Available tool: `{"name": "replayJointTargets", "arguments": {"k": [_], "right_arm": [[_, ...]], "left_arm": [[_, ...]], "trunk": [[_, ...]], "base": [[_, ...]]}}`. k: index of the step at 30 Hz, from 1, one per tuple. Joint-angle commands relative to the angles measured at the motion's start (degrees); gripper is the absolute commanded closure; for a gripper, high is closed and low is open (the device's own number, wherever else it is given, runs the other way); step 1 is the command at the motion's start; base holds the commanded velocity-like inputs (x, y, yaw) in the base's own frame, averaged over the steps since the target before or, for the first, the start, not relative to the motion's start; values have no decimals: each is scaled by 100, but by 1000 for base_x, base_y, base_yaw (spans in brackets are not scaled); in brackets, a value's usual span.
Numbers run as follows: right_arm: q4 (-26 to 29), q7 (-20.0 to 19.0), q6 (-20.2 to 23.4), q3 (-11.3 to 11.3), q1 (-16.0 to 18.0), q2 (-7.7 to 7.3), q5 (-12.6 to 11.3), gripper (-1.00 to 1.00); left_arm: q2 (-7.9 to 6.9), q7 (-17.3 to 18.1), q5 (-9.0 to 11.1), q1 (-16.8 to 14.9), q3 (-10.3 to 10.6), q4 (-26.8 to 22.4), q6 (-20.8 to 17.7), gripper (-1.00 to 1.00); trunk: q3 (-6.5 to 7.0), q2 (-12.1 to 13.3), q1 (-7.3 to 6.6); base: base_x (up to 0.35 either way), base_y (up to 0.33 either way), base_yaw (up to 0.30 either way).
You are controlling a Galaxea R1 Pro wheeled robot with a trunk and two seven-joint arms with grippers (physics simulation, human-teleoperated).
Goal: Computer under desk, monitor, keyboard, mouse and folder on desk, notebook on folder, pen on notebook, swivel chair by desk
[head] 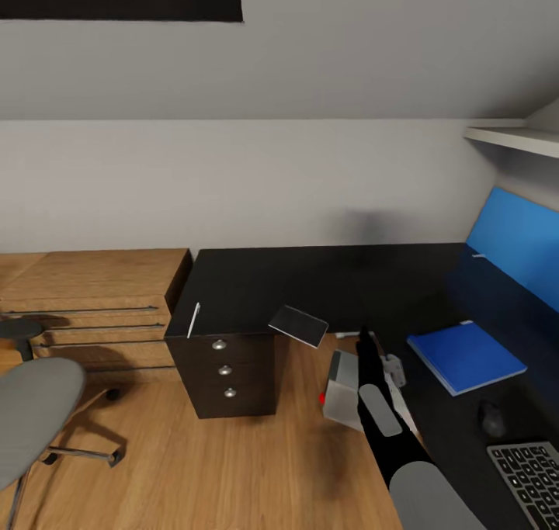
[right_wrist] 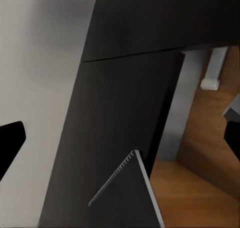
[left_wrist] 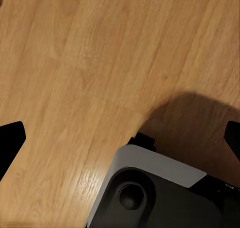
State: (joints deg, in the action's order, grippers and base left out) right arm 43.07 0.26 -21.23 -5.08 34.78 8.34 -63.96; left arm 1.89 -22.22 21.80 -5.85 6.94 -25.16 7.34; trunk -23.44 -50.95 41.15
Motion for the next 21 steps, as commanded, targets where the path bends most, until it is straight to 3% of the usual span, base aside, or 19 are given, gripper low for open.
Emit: {"name": "replayJointTargets", "arguments": {"k": [1, 10, 13, 21], "right_arm": [[1, 2, -12, 22, 2, 5, -38, -100], [-4, 20, 34, 129, 2, 6, -34, -100], [-2, 19, 37, 326, 2, 3, -38, -100], [-7, 8, 18, 533, -49, 8, -41, -100]], "left_arm": [[-5, -36, 61, -4, 42, 2, 31, -100], [-5, -36, 61, -4, 41, 2, 31, -100], [-5, -36, 61, -4, 38, 2, 31, -100], [-5, -36, 61, -4, 41, 2, 31, -100]], "trunk": [[-6, -4, 1], [-6, -4, 1], [-6, -4, 1], [-6, -4, 1]], "base": [[0, 0, 84], [0, 0, 19], [0, 0, 1], [0, 0, 0]]}}
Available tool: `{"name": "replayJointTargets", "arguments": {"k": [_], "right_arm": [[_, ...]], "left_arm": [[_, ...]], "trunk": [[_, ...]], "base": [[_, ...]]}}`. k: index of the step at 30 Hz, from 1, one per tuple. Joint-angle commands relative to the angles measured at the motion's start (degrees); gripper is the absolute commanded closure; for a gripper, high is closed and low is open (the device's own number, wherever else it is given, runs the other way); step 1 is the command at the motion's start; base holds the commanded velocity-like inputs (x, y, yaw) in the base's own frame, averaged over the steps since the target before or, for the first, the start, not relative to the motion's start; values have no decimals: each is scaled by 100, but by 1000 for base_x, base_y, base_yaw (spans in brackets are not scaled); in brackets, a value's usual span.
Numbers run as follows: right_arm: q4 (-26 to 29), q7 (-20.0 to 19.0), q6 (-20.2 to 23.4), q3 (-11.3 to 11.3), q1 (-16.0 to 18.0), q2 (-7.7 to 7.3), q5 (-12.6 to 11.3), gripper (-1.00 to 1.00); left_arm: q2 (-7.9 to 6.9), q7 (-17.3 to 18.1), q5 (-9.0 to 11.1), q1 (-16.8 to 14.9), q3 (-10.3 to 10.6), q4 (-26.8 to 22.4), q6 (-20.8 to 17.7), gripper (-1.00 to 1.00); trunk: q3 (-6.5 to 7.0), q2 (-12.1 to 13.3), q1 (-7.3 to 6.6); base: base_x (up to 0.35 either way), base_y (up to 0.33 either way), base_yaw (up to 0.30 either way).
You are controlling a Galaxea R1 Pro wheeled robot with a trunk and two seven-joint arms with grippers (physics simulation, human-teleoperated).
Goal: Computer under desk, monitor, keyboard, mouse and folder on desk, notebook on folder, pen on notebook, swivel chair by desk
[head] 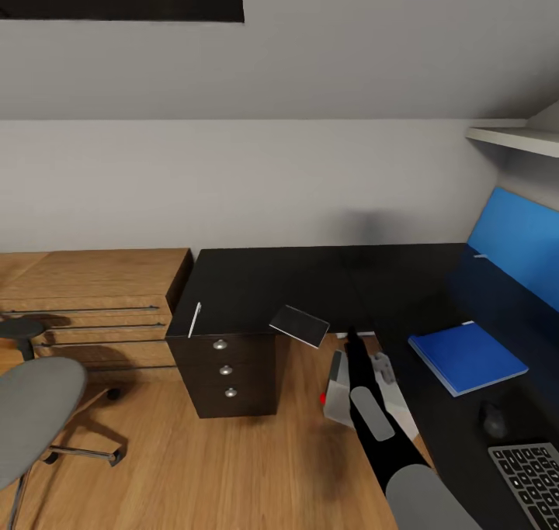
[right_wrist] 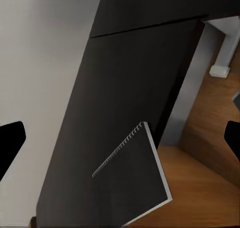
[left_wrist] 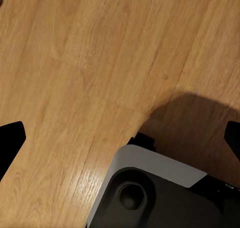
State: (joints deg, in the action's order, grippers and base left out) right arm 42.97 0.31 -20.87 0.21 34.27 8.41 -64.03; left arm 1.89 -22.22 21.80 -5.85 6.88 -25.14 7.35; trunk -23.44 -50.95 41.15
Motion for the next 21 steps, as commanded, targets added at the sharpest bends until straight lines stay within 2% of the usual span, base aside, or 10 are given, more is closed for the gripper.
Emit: {"name": "replayJointTargets", "arguments": {"k": [1, 5, 14, 21], "right_arm": [[3, 2, -19, 23, -3, 2, -33, -100], [9, 4, -14, 104, -41, -3, -45, -100], [1, 13, -15, 106, -43, -6, -52, -100], [1, 11, -6, 105, -45, -5, -49, -100]], "left_arm": [[-5, -37, 61, -4, 46, 1, 30, -100], [-5, -37, 61, -4, 50, 1, 30, -100], [-5, -37, 61, -4, 58, 1, 30, -100], [-5, -36, 54, -4, 69, -18, 30, -100]], "trunk": [[-6, -4, 0], [-6, -4, 0], [-6, -4, 0], [-6, -4, 0]], "base": [[0, 0, 0], [0, 29, 0], [0, 271, 0], [0, 80, 0]]}}
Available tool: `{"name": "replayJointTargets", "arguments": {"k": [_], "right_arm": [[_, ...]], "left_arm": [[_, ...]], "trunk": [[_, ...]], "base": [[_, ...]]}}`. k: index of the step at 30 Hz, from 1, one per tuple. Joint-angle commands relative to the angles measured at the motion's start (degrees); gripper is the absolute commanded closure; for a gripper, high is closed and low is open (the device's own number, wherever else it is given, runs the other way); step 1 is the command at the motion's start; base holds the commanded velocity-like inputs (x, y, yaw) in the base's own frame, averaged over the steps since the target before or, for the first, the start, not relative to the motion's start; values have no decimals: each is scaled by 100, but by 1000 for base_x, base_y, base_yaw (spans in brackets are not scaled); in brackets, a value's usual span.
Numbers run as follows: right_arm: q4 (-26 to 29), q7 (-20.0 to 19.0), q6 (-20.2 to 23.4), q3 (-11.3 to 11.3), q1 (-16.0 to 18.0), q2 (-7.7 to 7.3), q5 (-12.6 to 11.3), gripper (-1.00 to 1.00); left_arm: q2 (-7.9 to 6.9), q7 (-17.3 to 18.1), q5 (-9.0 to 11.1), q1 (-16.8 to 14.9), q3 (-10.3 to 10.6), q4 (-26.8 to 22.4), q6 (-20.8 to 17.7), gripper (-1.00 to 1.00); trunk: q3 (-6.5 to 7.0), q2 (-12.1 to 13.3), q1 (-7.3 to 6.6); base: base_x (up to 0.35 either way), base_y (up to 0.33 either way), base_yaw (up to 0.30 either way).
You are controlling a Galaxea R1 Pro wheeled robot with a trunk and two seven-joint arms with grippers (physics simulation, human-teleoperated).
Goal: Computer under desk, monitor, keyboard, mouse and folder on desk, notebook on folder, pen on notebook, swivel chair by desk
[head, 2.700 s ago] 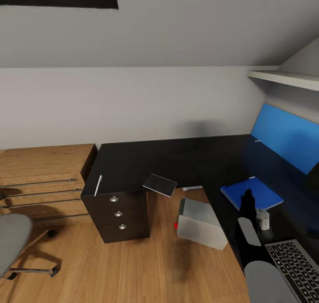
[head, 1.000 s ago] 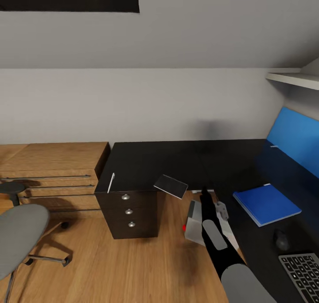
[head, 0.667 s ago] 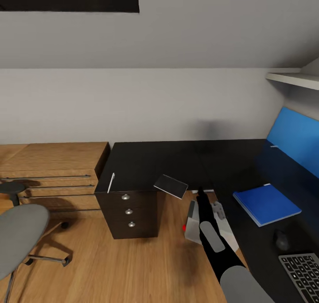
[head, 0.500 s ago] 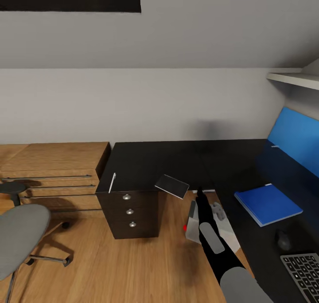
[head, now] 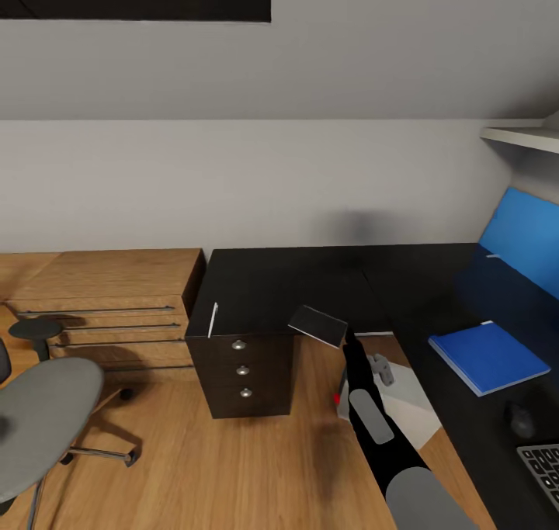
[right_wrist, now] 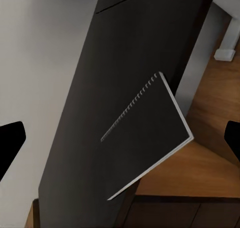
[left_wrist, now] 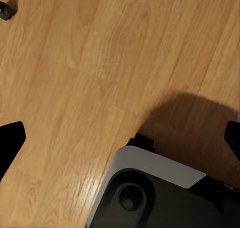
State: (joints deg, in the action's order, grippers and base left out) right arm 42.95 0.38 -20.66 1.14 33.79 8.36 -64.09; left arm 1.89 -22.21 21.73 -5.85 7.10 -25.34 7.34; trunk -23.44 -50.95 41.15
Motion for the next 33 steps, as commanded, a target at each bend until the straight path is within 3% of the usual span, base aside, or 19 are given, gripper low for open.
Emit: {"name": "replayJointTargets", "arguments": {"k": [1, 8, 21, 33], "right_arm": [[2, 4, -25, 12, 4, -1, -45, -100], [1, -10, -28, 9, 0, -16, -37, -100], [-69, 2, 58, 28, -5, -115, -9, -100], [-154, 15, 936, 5, -4, -207, -27, -100]], "left_arm": [[-5, -39, 61, -4, 47, -9, 30, -100], [-5, -52, 71, -4, 21, -167, 23, -100], [-7, -63, 84, -4, -1, -283, 20, -100], [-5, -71, 82, -4, 2, -304, 22, -100]], "trunk": [[-6, -5, 1], [-6, -5, 1], [-240, -526, 286], [-455, -1007, 550]], "base": [[0, 25, 0], [0, 11, 0], [0, 1, 0], [0, 0, 0]]}}
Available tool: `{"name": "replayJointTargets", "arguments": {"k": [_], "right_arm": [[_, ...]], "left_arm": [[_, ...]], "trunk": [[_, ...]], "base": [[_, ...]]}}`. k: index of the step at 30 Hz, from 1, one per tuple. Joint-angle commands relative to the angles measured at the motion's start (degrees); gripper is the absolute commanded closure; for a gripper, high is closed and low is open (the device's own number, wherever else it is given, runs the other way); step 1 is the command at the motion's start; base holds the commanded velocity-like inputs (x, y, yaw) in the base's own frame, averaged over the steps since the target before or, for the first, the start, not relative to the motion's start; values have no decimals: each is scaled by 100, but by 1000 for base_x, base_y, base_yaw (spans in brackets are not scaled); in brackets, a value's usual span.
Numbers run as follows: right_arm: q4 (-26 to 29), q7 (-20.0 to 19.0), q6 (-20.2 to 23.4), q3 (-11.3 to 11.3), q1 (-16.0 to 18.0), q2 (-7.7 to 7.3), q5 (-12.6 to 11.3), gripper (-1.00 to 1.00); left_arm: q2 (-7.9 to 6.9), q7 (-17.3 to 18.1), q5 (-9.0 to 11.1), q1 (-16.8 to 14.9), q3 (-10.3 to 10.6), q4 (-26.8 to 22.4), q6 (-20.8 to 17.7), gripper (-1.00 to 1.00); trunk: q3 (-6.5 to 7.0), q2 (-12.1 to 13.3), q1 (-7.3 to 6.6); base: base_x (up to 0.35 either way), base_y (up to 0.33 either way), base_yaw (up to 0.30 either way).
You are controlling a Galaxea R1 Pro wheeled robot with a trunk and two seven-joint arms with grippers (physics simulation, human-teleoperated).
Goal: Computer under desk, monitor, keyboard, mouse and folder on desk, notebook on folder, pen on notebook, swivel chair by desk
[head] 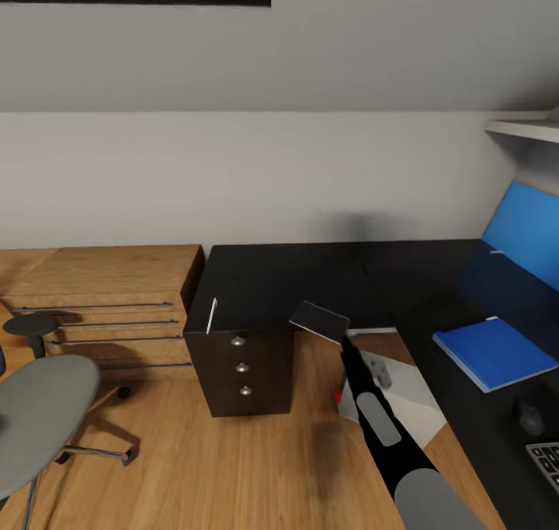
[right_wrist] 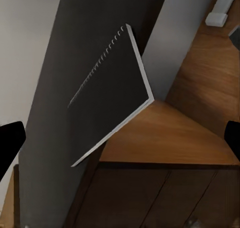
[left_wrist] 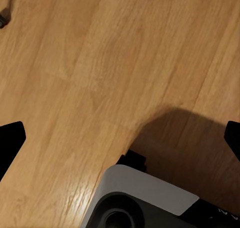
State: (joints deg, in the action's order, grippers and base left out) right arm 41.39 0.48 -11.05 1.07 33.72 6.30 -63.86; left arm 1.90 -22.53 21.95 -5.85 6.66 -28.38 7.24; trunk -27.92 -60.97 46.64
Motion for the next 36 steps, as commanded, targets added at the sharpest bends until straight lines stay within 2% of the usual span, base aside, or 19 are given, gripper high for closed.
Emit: {"name": "replayJointTargets", "arguments": {"k": [1, 14, 17, 19, 22, 23, 25, 26, 27, 28, 29, 30, 31, 32, 36], "right_arm": [[-7, 5, 16, 7, 3, -2, -51, -100], [-51, 31, 342, -18, 2, -12, -72, -100], [-49, 29, 592, -20, 3, -11, -78, -100], [-41, 23, 915, -22, 3, -7, -95, -100], [-37, 22, 959, -25, 3, -11, -95, -100], [-33, 22, 970, -26, 3, -12, -94, -100], [-30, 22, 980, -27, 3, -15, -93, -100], [-23, 22, 987, -28, 3, -49, -94, -100], [-19, 20, 987, -28, 3, -65, -95, -100], [-10, 18, 989, -26, 1, -88, -99, -100], [6, 13, 990, -22, 1, -112, -100, -100], [10, 10, 990, -21, 2, -120, -100, -100], [13, 9, 990, -21, 2, -123, -100, -100], [15, 5, 987, -20, 1, -129, -100, -100], [19, -4, 984, -20, 0, -135, -96, -100]], "left_arm": [[-5, -39, 60, -4, 45, 1, 32, -100], [25, -15, 57, -4, 61, -31, 35, -100], [73, -7, 56, -4, 62, -183, 33, -100], [103, 0, 50, -4, 66, -482, 0, -100], [107, -7, 48, -4, 68, -768, -42, -100], [103, -13, 45, -4, 70, -1007, -112, -100], [88, -18, 44, -4, 66, -1468, -419, -100], [75, -23, 46, 2, 64, -2224, -1299, -100], [73, -27, 46, 1, 62, -2480, -1626, -100], [70, -32, 46, -1, 60, -2893, -2149, -100], [67, -37, 69, 1, 34, -3700, -3138, -100], [68, -39, 124, 0, -2, -4024, -3550, -100], [69, -39, 170, 1, -19, -4147, -3718, -100], [73, -40, 303, 1, -43, -4320, -3974, -100], [65, -31, 634, 0, -74, -4291, -4265, -100]], "trunk": [[-24, -45, 23], [-257, -567, 308], [-311, -687, 374], [-347, -767, 418], [-401, -887, 484], [-419, -928, 506], [-455, -1008, 550], [-473, -1048, 572], [-491, -1088, 594], [-509, -1128, 616], [-527, -1168, 638], [-545, -1208, 660], [-563, -1248, 682], [-581, -1288, 704], [-652, -1449, 791]], "base": [[0, 0, 0], [0, 0, 0], [0, 0, 0], [0, 0, 0], [0, 0, 0], [0, 0, 0], [0, 0, 0], [0, 0, 0], [0, 0, 0], [0, 0, 0], [0, 0, 0], [0, 0, 0], [0, 0, 0], [0, 0, 0], [0, 0, 0]]}}
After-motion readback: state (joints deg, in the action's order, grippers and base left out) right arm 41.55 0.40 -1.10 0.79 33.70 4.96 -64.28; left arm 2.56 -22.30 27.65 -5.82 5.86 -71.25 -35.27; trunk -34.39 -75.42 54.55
